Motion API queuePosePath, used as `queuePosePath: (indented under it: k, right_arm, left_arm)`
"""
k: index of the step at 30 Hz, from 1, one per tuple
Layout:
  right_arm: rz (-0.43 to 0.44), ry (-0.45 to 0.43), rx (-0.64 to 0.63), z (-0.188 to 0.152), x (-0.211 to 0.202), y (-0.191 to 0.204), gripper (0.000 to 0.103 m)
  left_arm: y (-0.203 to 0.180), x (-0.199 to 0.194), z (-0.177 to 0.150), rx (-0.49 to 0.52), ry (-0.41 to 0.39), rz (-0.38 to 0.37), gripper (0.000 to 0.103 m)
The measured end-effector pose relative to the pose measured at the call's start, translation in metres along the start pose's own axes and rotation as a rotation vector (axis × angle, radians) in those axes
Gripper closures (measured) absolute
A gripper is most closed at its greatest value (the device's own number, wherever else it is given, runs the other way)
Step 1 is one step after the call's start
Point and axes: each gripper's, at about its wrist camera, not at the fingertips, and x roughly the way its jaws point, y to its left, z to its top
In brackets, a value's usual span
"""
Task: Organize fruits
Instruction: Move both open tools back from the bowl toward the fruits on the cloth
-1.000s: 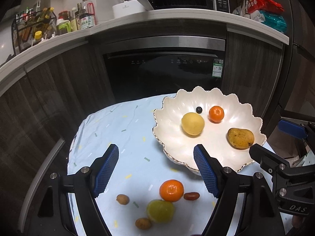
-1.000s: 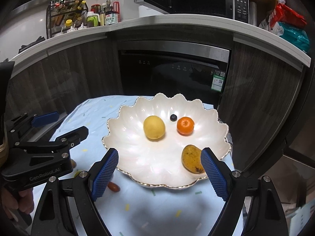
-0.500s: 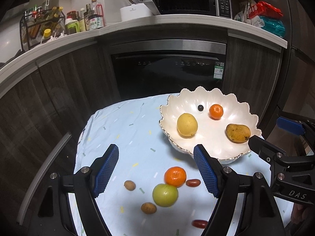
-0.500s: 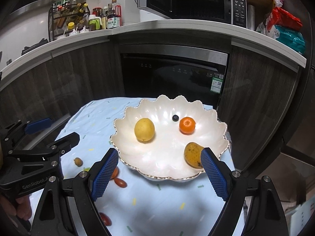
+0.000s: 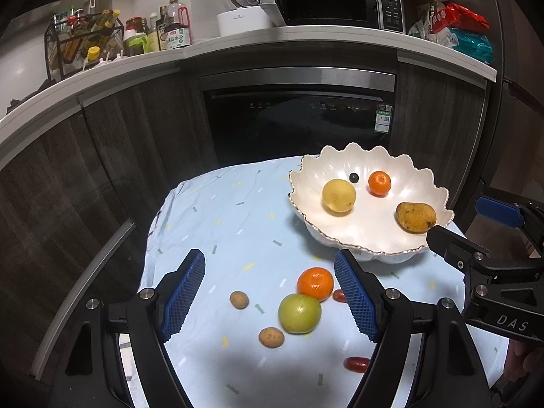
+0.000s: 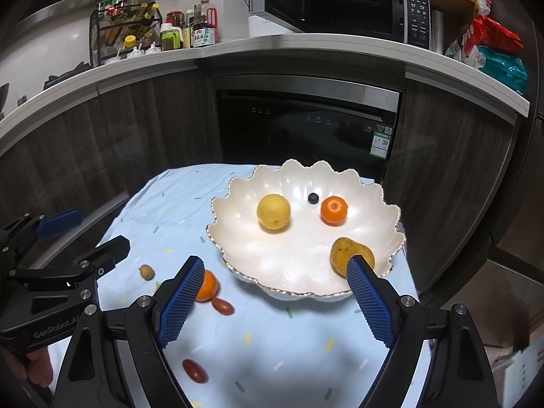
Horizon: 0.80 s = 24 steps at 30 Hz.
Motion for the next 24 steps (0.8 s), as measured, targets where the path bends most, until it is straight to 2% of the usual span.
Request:
queuePosePath:
  k: [9, 24]
  right_arm:
    - [0.018, 0.012, -0.016, -0.008, 0.001, 0.011, 0.017]
    - [0.041, 0.037, -0.062, -0.025, 0.007, 0.026, 0.017]
  left_arm:
    - [0.006, -0.006, -0.015, 0.002, 0.003, 0.025, 0.025]
    - [0.010, -0.003, -0.044, 0.001, 0.060, 0.029, 0.022]
